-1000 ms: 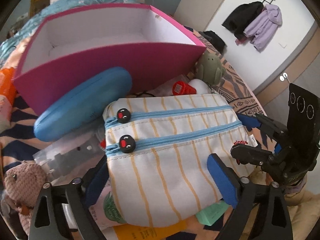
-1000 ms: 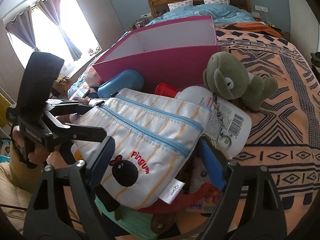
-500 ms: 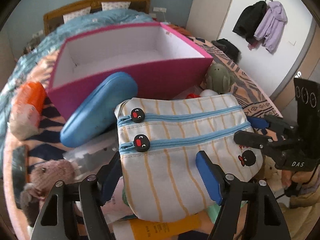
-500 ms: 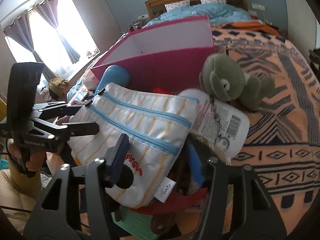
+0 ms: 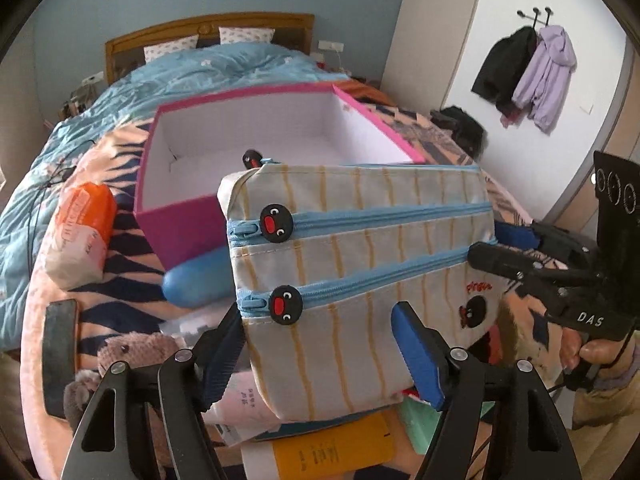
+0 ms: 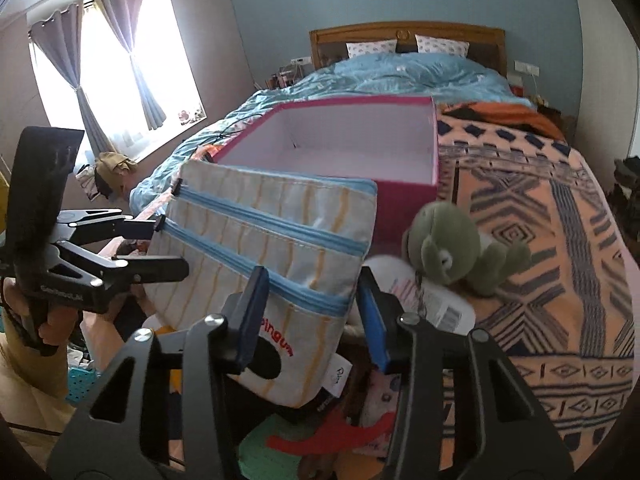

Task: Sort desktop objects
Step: 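Carry the pencil case with the right gripper over the magenta box, then lower the pencil case into the box and open the right gripper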

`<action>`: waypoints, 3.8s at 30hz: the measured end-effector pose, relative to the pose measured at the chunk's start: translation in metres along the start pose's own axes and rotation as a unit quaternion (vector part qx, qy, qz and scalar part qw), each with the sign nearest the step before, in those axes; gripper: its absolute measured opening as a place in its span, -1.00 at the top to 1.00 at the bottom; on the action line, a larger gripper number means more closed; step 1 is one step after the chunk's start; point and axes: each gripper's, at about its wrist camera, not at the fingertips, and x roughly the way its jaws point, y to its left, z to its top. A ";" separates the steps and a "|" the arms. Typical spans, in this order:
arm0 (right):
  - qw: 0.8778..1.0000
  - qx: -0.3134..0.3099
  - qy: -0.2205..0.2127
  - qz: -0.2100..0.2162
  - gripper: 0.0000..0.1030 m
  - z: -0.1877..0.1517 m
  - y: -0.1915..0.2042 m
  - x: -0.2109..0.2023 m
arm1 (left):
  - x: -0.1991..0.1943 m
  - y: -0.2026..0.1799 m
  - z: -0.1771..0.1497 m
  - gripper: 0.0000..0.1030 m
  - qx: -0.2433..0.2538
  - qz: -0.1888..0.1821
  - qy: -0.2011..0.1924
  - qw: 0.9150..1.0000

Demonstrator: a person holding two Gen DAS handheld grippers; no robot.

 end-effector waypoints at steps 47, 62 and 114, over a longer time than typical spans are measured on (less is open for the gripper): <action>0.997 -0.053 -0.046 0.040 0.08 0.126 -0.006 0.040 | -0.008 0.054 0.103 -0.45 -0.053 0.058 -0.036 0.996; 0.998 -0.042 -0.027 0.040 0.08 0.150 -0.019 0.076 | 0.016 0.079 0.127 -0.45 -0.081 0.056 -0.028 0.995; 0.994 -0.016 0.108 -0.015 0.08 0.174 -0.056 0.200 | 0.143 0.112 0.160 -0.45 -0.108 0.140 0.073 0.982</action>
